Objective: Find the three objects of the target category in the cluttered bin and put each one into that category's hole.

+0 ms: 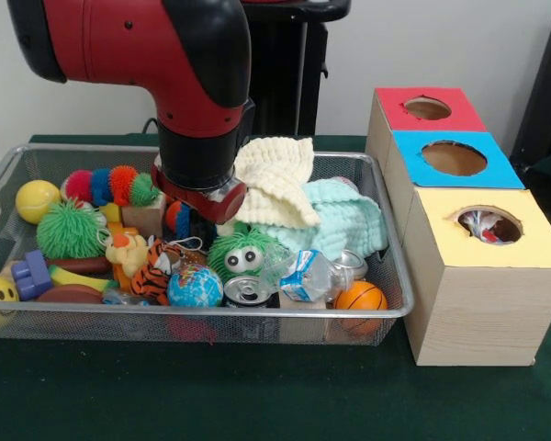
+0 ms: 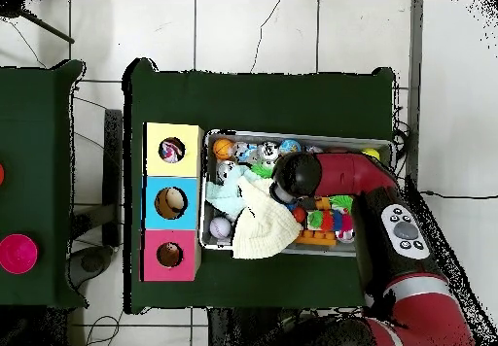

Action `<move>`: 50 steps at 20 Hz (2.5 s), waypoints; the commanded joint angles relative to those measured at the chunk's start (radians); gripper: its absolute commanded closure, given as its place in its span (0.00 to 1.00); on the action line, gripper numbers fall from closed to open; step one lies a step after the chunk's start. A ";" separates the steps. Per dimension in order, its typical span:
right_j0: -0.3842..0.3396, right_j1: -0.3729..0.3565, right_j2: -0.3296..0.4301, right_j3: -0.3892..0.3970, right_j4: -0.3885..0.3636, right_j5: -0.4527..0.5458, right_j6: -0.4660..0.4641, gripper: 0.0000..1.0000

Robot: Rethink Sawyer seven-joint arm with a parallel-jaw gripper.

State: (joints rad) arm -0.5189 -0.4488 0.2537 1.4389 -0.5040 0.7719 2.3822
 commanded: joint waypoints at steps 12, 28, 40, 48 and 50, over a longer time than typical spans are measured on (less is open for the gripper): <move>0.095 -0.068 -0.043 -0.031 0.167 0.209 0.065 1.00; 0.197 0.034 -0.084 -0.237 0.281 0.301 0.143 1.00; 0.315 0.156 -0.176 -0.325 0.334 0.153 0.331 1.00; 0.335 0.144 -0.206 -0.226 0.444 0.061 0.360 0.00; 0.355 0.134 -0.220 -0.195 0.464 0.040 0.382 0.00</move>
State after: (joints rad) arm -0.1732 -0.3337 0.0663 1.1489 -0.1028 0.9146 2.4501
